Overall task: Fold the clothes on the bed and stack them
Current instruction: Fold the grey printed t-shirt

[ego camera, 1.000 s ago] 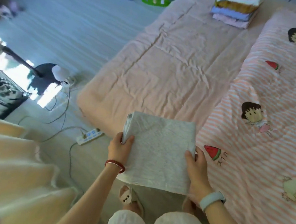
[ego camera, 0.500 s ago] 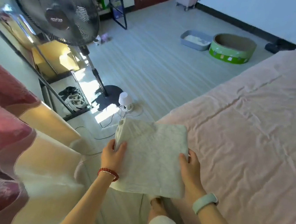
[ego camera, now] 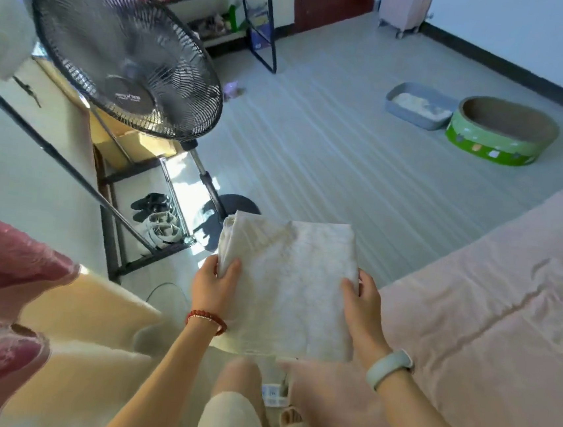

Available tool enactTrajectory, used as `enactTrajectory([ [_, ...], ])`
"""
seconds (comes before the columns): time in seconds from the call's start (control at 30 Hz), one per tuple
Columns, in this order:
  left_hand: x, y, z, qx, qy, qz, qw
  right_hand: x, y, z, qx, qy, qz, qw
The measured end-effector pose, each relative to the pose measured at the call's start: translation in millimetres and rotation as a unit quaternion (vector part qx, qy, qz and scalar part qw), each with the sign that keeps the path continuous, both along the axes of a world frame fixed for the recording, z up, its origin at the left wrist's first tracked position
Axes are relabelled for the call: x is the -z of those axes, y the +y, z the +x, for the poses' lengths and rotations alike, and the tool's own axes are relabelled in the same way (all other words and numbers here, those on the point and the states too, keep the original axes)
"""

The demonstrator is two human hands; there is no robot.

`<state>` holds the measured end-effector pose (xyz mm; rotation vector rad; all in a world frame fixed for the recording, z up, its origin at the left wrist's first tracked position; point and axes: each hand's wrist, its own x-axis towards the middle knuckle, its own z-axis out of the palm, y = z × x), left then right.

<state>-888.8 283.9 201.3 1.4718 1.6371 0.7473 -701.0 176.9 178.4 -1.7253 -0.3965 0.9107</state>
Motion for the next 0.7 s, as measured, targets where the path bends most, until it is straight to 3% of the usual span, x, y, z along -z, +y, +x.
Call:
enactTrajectory([
  [0.3, 11.3, 131.6, 87.2, 0.116, 0.017, -0.006, 0.993, 9.8, 94.1, 60.1, 0.107, 0.008, -0.01, 0.994],
  [0.53, 6.8, 266.5, 215.4, 0.274, -0.003, -0.005, 0.962, -2.1, 187.2, 134.8, 0.256, 0.005, 0.004, 0.967],
  [0.7, -9.2, 324.4, 279.4, 0.33, -0.021, 0.002, 0.944, -18.0, 231.4, 174.6, 0.322, -0.008, 0.013, 0.947],
])
